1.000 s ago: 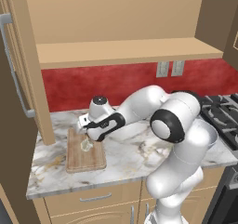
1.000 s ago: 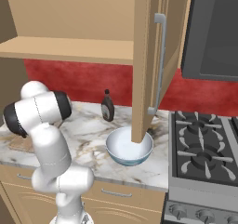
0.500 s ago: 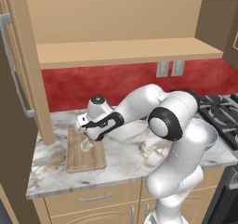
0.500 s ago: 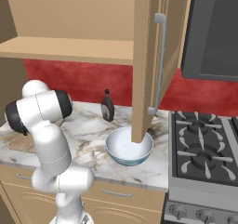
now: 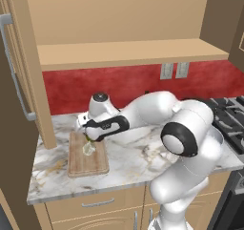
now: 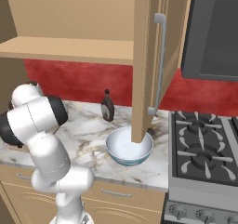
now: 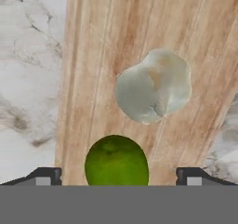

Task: Open the cabinet. Place the bowl and condiment on the counter. Then place the lime and garlic on the cutting board.

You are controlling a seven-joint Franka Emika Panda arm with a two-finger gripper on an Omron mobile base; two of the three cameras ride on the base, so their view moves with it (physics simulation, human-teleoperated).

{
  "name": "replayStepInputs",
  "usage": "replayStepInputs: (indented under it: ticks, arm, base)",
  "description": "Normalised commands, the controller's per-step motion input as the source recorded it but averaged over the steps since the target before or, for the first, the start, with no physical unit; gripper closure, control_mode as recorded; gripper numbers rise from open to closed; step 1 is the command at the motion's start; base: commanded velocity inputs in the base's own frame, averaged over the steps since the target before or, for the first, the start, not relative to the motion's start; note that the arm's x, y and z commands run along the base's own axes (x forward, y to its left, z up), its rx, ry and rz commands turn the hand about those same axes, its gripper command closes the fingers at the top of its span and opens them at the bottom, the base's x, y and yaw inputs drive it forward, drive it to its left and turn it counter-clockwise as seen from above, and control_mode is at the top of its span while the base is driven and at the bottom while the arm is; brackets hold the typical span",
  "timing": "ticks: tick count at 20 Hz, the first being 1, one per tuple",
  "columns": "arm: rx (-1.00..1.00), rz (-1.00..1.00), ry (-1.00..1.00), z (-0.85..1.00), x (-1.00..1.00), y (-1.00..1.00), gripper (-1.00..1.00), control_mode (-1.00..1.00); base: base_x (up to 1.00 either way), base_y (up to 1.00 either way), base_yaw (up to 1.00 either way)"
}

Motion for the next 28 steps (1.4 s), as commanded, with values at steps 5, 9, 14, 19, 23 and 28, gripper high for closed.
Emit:
replayStepInputs:
  ticks: [5,9,14,19,23,28]
  arm:
    - [0.01,0.00,-0.03,0.84,-0.69,-0.15,-1.00,-1.00]
    - [0.03,0.00,0.00,0.67,-1.00,-0.46,-1.00,-1.00]
    - [0.04,-0.05,0.00,0.51,-1.00,-0.62,-1.00,-1.00]
    - [0.05,-0.08,0.00,0.41,-1.00,-0.75,-1.00,-1.00]
    - [0.02,-0.10,0.00,0.46,-0.98,-0.73,-1.00,-1.00]
    - [0.03,-0.14,0.00,0.46,-0.60,-0.75,-1.00,-1.00]
  base:
    - [0.00,0.00,0.00]
    - [0.00,0.00,0.00]
    - [0.00,0.00,0.00]
    - [0.00,0.00,0.00]
    - [0.00,0.00,0.00]
    - [0.00,0.00,0.00]
